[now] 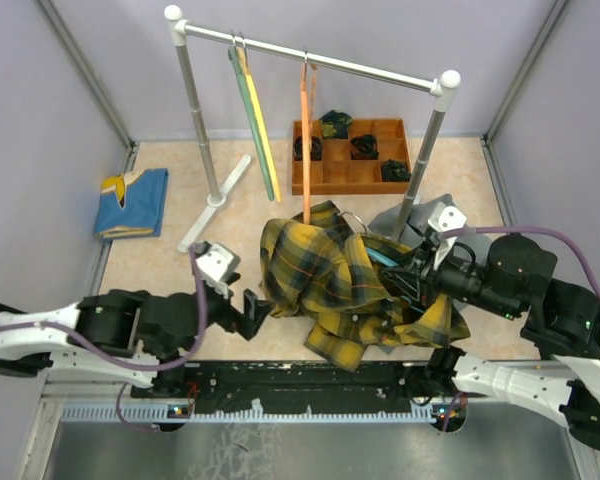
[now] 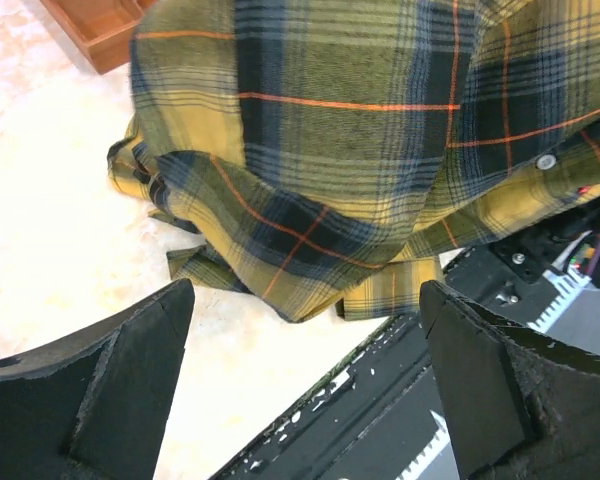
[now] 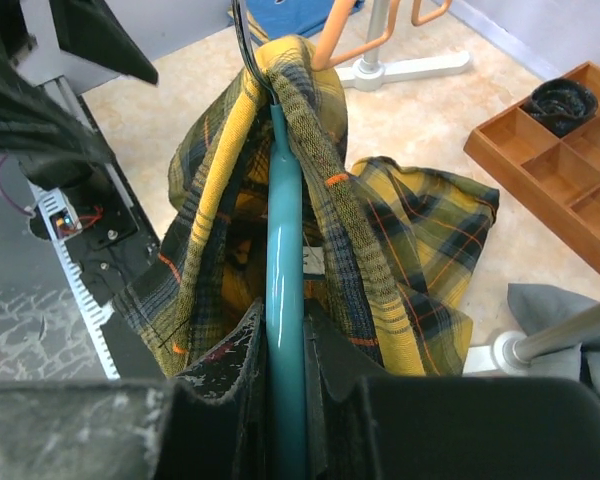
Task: Place the shirt on the hanger
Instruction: Adjust the shirt on the hanger.
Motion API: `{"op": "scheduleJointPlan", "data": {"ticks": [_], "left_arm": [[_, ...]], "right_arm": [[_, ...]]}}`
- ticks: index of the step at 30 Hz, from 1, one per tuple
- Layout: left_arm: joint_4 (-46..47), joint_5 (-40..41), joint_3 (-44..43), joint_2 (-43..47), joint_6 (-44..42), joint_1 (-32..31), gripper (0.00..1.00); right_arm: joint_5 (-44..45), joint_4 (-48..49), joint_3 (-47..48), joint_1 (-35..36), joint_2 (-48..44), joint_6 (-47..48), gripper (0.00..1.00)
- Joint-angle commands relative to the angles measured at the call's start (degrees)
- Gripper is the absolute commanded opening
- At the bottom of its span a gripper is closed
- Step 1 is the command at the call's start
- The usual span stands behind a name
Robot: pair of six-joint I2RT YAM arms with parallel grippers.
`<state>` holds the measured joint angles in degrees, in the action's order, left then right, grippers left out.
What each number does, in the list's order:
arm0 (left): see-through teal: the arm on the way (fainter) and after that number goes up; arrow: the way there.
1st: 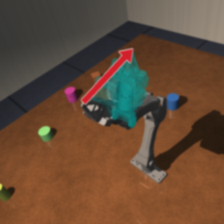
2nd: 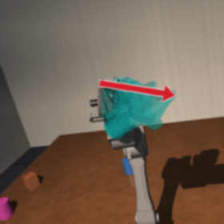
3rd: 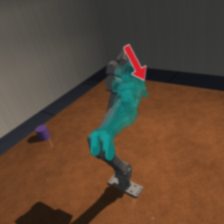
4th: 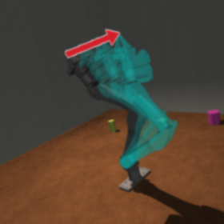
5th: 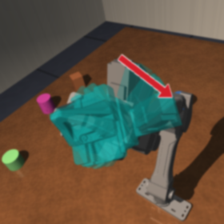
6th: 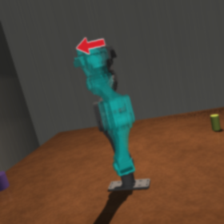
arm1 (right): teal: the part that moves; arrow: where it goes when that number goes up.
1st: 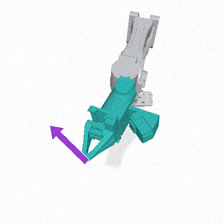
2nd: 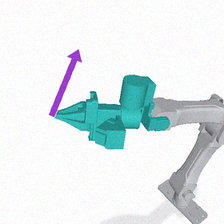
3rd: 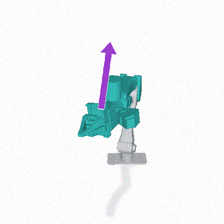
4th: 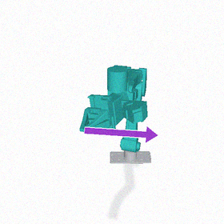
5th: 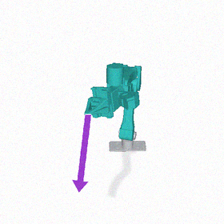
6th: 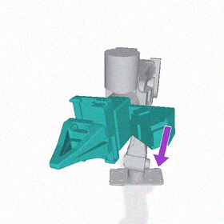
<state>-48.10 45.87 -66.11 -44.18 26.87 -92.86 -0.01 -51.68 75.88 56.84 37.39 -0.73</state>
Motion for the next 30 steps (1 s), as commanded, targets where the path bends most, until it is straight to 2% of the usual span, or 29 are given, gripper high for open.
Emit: {"op": "scheduleJointPlan", "data": {"ticks": [1,7,10,14,16,17,21,23,25,26,30], "left_arm": [[11.25,2.65,3.92,-3.63,-1.44,-0.15,0.99],[19.96,2.31,6.86,-8.69,-4.13,-0.20,0.99],[15.14,6.69,5.87,-11.50,0.14,-0.14,0.97],[-3.58,12.97,0.75,-16.63,14.18,-0.15,0.81],[-7.48,13.21,-0.30,-18.34,16.64,-0.20,0.72],[-8.82,13.21,-0.48,-19.06,17.70,-0.17,0.65],[-11.01,13.93,0.00,-20.05,20.74,-0.16,0.43],[-16.41,16.11,-0.50,-19.60,26.32,-0.21,0.20],[-22.52,17.87,-1.58,-18.38,32.81,-0.13,0.03],[-24.91,18.39,-2.05,-17.43,35.37,-0.05,0.00],[-31.36,18.78,-4.58,-13.68,38.37,0.50,0.00]], "right_arm": [[0.40,2.29,3.72,-0.31,1.37,-2.71,0.00],[-1.40,3.33,3.65,-0.32,1.02,-3.72,0.00],[-2.48,3.19,4.04,-0.32,0.87,-3.81,0.00],[-3.55,2.58,4.92,-0.33,0.59,-3.98,0.00],[-4.03,2.62,4.87,-0.31,0.35,-4.18,0.00],[-4.39,2.76,4.78,-0.32,0.20,-4.39,0.00],[-5.32,3.05,4.70,-0.32,-0.18,-4.42,0.00],[-5.44,2.44,4.94,-0.28,-0.35,-3.73,0.00],[-5.74,1.24,5.13,-0.32,-0.41,-2.34,0.00],[-6.08,0.56,5.28,-0.32,-0.51,-1.39,0.00],[-7.68,-2.17,6.15,-0.30,-0.81,1.39,0.00]]}}
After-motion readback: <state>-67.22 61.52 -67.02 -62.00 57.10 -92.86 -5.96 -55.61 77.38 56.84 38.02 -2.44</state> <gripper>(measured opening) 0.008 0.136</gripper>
